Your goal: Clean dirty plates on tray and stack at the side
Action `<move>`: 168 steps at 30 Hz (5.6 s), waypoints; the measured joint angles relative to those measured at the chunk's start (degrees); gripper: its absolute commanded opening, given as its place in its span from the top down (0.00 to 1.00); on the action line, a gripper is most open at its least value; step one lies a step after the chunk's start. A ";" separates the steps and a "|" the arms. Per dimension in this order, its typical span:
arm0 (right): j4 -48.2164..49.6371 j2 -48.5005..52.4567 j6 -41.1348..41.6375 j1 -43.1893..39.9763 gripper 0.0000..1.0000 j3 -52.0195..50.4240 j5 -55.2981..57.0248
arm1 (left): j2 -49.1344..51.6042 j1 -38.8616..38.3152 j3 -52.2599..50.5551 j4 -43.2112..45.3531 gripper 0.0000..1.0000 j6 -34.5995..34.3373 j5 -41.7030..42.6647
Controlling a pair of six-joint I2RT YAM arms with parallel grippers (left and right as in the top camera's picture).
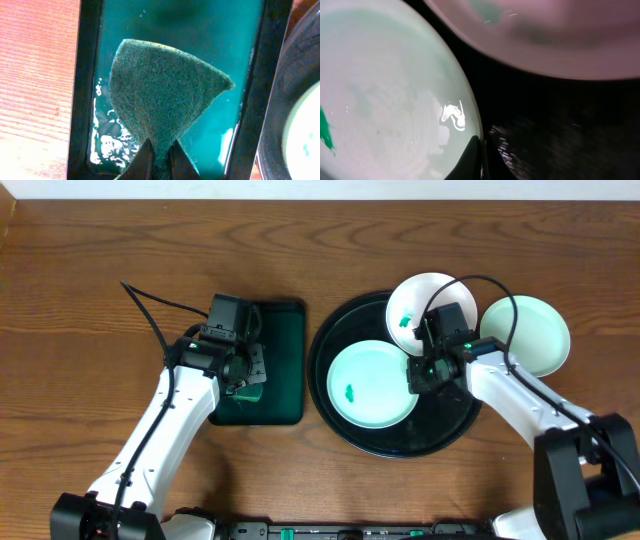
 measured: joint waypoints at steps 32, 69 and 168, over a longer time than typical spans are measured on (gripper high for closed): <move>3.19 -1.77 1.42 0.00 0.71 -2.86 0.79 | 1.84 -3.56 0.00 2.16 0.93 1.51 -0.17; 4.90 -1.75 2.01 0.02 0.99 -2.86 0.28 | 1.84 -3.56 0.00 5.46 0.93 1.51 -0.17; 4.46 -3.61 7.80 0.48 0.99 -3.69 5.70 | 3.87 -5.86 11.21 -1.07 0.93 2.49 -2.10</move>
